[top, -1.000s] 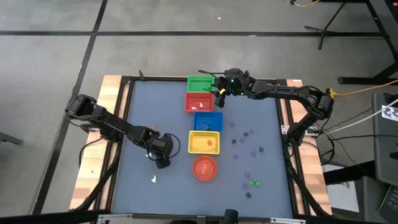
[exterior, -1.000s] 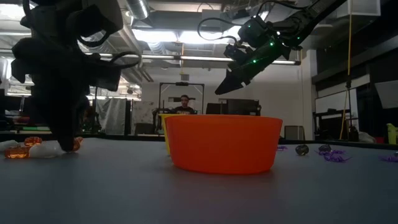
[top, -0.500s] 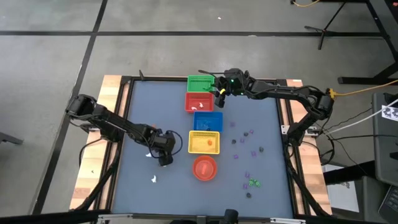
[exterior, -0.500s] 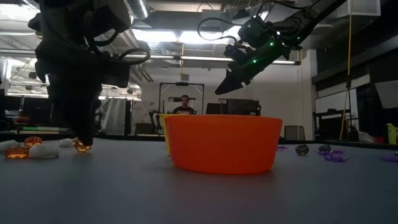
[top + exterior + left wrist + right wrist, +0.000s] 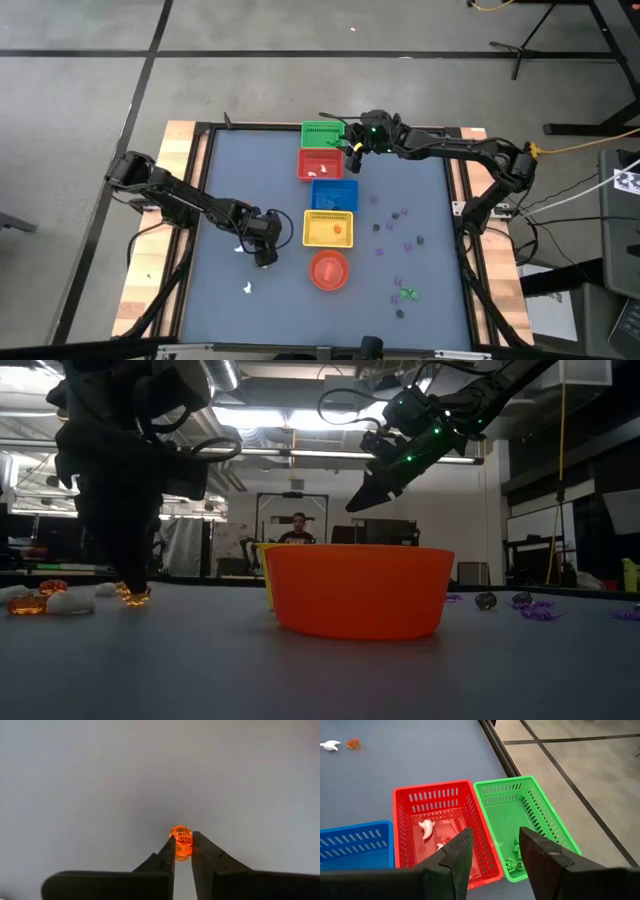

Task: Sort Halloween decoration
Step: Put the orange pumpkin toy into the yellow bin

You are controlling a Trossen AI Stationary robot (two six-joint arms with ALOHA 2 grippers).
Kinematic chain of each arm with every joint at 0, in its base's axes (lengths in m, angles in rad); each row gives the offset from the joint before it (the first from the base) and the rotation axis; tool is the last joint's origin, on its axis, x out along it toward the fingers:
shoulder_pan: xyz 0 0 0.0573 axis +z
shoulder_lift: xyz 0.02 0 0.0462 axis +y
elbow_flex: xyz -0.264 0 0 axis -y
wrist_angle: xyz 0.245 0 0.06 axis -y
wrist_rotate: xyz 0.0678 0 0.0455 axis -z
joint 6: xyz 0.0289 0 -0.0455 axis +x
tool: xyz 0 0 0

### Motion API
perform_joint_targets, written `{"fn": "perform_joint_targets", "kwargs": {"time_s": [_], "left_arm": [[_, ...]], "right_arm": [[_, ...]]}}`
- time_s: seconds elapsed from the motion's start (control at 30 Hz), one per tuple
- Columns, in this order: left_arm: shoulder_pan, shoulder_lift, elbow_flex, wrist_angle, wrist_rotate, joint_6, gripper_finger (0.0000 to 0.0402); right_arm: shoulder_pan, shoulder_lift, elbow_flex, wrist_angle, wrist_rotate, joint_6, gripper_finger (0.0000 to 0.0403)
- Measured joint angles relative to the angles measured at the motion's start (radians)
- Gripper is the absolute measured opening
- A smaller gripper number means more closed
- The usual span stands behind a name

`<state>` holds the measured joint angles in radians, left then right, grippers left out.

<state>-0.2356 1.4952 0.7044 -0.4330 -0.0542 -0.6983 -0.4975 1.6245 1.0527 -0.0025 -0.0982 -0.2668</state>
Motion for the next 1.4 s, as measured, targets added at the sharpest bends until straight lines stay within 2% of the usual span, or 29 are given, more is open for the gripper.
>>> {"fn": "perform_joint_targets", "kwargs": {"time_s": [0.6, 0.93, 1.23, 1.4], "left_arm": [[0.0, 0.003, 0.002, 0.025, 0.005, 0.0, 0.0017], [0.009, 0.004, 0.068, 0.021, -0.012, 0.038, 0.0016], [0.118, 0.004, 0.21, -0.044, -0.037, 0.286, 0.0016], [0.188, 0.003, 0.274, 0.014, -0.039, 0.401, 0.0016]], "right_arm": [[0.0, 0.0, 0.0, 0.0, 0.0, 0.0, 0.016], [0.0, 0.0, 0.0, 0.0, 0.0, 0.0, 0.016], [0.0, 0.0, 0.0, 0.0, 0.0, -0.001, 0.016], [0.0, 0.0, 0.0, 0.0, 0.0, -0.001, 0.016]]}}
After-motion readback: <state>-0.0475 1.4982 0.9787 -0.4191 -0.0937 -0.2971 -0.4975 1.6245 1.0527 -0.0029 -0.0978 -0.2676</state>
